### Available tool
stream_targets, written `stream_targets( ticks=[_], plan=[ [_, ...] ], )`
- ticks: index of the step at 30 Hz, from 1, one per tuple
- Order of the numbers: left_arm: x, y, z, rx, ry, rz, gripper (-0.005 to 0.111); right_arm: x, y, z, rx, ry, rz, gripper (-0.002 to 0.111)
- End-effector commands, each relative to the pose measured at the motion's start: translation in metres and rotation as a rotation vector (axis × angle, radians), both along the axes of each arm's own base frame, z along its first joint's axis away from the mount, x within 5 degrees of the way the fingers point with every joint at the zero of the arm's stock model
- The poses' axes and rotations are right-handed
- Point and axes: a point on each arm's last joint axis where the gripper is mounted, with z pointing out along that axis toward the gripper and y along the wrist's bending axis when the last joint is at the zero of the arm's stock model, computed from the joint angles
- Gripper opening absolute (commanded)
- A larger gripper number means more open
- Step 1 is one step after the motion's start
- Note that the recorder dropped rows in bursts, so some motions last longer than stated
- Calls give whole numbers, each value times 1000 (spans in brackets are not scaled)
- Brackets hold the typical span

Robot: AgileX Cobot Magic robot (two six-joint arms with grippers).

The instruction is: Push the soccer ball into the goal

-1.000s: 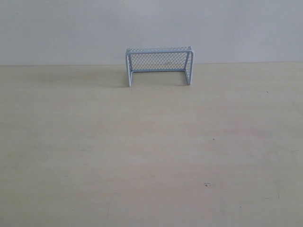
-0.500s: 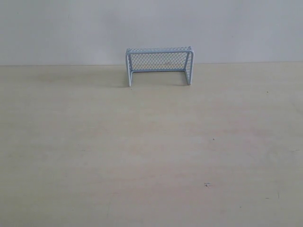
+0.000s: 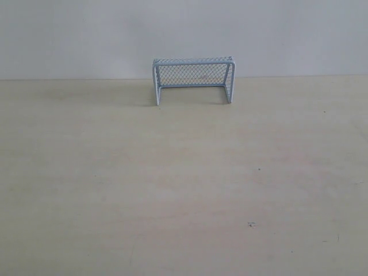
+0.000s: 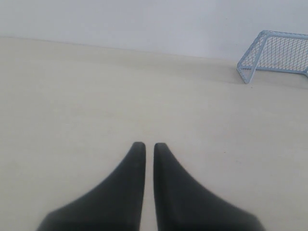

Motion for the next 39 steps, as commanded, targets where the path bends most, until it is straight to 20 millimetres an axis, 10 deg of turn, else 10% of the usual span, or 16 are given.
stream_targets(
  ticks=[1, 39],
  plan=[
    [0, 0, 2, -13, -10, 3, 6, -1, 0, -1, -11, 5, 0, 0],
    [0, 0, 2, -13, -10, 3, 6, 0, -2, 0, -58, -6, -3, 0]
  ],
)
